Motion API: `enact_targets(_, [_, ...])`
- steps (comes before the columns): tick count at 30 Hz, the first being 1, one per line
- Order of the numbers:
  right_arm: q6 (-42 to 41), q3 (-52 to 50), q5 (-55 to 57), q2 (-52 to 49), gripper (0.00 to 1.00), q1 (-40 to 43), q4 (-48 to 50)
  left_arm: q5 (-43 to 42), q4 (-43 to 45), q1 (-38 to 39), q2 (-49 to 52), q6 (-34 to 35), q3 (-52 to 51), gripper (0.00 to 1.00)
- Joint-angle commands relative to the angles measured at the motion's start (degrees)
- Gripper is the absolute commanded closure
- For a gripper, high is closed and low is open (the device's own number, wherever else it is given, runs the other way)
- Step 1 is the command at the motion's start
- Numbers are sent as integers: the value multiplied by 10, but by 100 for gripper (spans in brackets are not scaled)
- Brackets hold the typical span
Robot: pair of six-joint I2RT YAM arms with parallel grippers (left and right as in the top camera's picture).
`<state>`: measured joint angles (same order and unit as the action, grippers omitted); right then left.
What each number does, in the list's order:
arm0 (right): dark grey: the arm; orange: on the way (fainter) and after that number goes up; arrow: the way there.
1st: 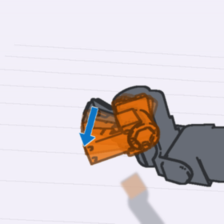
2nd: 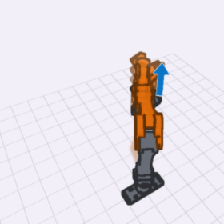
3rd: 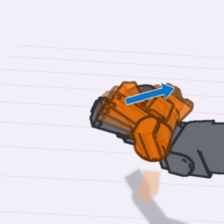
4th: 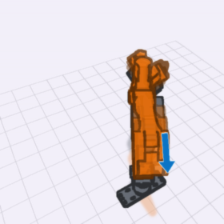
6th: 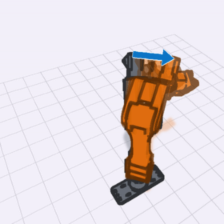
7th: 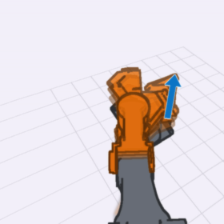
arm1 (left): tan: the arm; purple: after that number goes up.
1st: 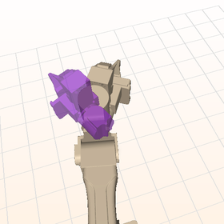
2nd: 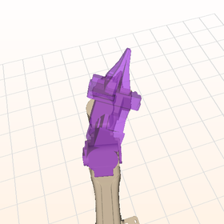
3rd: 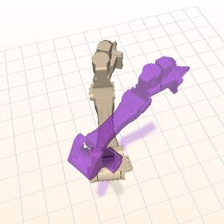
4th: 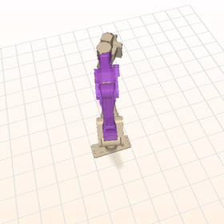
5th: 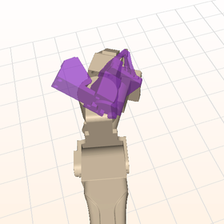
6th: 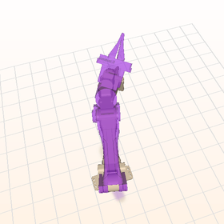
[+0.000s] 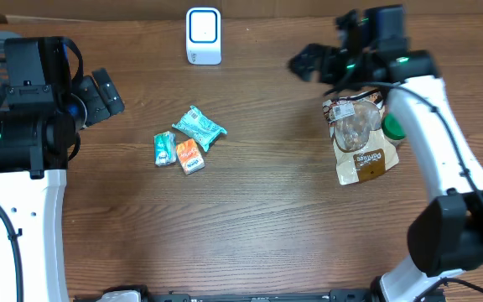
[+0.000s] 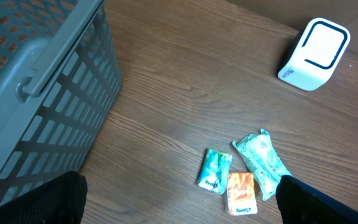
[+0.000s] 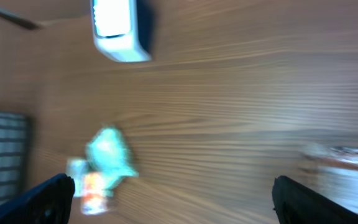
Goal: Scan the item barcode
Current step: 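Release the bread bag and move the right gripper to the green-white tissue pack, then grasp the green-white tissue pack with the right gripper and lift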
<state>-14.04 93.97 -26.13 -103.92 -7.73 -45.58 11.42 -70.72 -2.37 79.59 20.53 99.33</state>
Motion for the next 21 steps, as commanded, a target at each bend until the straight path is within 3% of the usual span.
enact_targets(1, [-228,-54,-2,-40,3,-74,23,6,2,-2,-8,-13,5,0])
enact_targets(4, [-333,-80,34,-63,28,-123,49,6,2,-2,-8,-13,5,0])
enact_targets(7, [-414,-94,61,-87,40,-168,82,6,2,-2,-8,-13,5,0])
enact_targets(21, [-473,-94,82,-198,39,-268,278,6,2,-2,-8,-13,5,0])
